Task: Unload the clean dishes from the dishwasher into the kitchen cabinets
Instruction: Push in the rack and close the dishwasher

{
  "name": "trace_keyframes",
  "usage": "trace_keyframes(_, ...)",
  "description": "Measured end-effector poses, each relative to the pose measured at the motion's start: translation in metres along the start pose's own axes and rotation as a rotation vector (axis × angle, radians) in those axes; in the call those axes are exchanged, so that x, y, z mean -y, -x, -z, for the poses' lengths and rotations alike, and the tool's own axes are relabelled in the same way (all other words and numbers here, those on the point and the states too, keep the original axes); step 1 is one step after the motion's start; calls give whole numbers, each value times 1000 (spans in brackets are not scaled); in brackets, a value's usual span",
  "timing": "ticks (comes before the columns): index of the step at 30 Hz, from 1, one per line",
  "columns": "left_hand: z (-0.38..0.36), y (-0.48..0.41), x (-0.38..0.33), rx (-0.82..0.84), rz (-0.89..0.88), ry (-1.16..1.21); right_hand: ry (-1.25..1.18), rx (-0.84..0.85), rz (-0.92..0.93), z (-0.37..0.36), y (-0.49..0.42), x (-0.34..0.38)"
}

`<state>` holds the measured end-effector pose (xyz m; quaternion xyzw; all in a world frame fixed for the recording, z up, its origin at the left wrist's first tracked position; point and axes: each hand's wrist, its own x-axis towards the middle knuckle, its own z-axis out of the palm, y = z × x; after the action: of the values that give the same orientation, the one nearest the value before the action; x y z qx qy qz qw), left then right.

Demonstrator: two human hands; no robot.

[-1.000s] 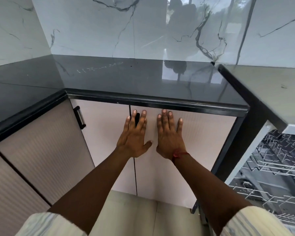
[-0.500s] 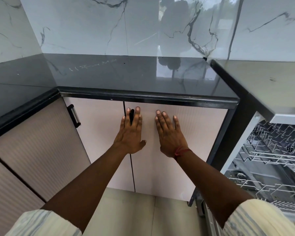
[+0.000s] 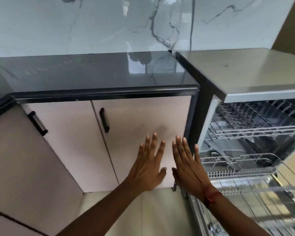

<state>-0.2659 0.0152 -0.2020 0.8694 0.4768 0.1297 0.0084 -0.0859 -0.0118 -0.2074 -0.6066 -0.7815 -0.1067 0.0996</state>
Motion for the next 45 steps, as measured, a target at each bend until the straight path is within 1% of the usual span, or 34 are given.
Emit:
trace_keyframes(3, -28, 10, -48, 55, -174, 91, 13, 16, -101, -6, 66, -21)
trace_keyframes(5, -49, 14, -86, 110, -322, 101, 17, 66, -212, -15, 117, -38)
trace_keyframes(7, -69, 19, -119, 171, -425, 97, 13, 104, -303, -21, 161, -49)
trace_keyframes(9, -87, 22, -151, 239, -504, 109, 5, 161, -406, -28, 203, -58)
trace_keyframes(15, -135, 34, -235, 442, -667, 160, -27, 341, -688, -40, 307, -77)
trace_keyframes(19, -166, 52, -275, 564, -758, 162, -56, 460, -734, -46, 352, -86)
trace_keyframes(22, -190, 73, -300, 675, -848, 127, -31, 515, -694, -55, 387, -103)
trace_keyframes(23, -201, 80, -313, 719, -866, 117, -26, 557, -682, -60, 401, -115)
trace_keyframes(26, -222, 88, -339, 812, -831, 99, -38, 629, -702, -73, 421, -154)
trace_keyframes(29, -241, 87, -356, 831, -769, 27, -56, 689, -739, -86, 424, -194)
trace_keyframes(32, -256, 85, -365, 872, -669, -36, -71, 751, -676, -98, 426, -218)
trace_keyframes(34, -267, 86, -370, 897, -608, -42, -64, 718, -640, -107, 428, -228)
trace_keyframes(40, -284, 74, -366, 862, -436, -25, -76, 543, -608, -133, 403, -243)
trace_keyframes(42, -285, 60, -360, 835, -420, -45, -94, 511, -621, -137, 386, -245)
trace_keyframes(45, -286, 41, -347, 844, -426, -63, -126, 488, -622, -138, 364, -247)
